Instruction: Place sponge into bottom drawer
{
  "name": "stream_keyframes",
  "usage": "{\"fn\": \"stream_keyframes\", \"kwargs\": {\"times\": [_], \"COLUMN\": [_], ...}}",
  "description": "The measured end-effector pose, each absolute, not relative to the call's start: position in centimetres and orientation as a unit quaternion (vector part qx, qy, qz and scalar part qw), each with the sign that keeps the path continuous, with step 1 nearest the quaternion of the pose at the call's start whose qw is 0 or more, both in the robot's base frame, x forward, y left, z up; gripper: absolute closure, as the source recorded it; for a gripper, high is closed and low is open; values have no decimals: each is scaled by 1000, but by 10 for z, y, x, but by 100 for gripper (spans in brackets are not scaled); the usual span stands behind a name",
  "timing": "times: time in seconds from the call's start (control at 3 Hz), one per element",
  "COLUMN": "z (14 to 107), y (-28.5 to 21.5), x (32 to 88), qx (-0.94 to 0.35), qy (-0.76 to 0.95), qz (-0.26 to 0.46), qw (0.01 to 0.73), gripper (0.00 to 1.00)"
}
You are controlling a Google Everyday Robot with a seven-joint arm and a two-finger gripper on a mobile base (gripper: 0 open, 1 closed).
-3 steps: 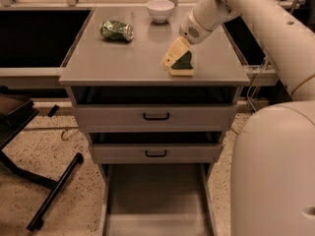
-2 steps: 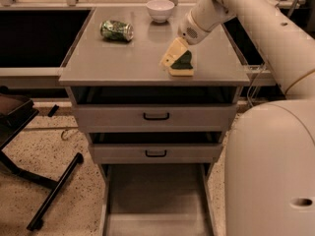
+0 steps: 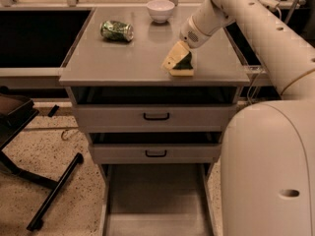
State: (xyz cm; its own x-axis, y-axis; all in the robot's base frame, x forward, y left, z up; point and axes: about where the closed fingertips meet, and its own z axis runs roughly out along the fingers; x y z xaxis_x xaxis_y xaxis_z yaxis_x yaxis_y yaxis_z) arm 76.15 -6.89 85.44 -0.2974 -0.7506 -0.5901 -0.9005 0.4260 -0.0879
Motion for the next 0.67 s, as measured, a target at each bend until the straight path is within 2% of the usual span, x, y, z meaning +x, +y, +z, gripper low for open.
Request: {"fn": "stream_keyframes", "kwargs": {"times": [0.67], "z": [844], "y": [-75], "x": [761], "qx": [-514], "qy": [800], "qz": [136], "qw": [278], "gripper": [0]}}
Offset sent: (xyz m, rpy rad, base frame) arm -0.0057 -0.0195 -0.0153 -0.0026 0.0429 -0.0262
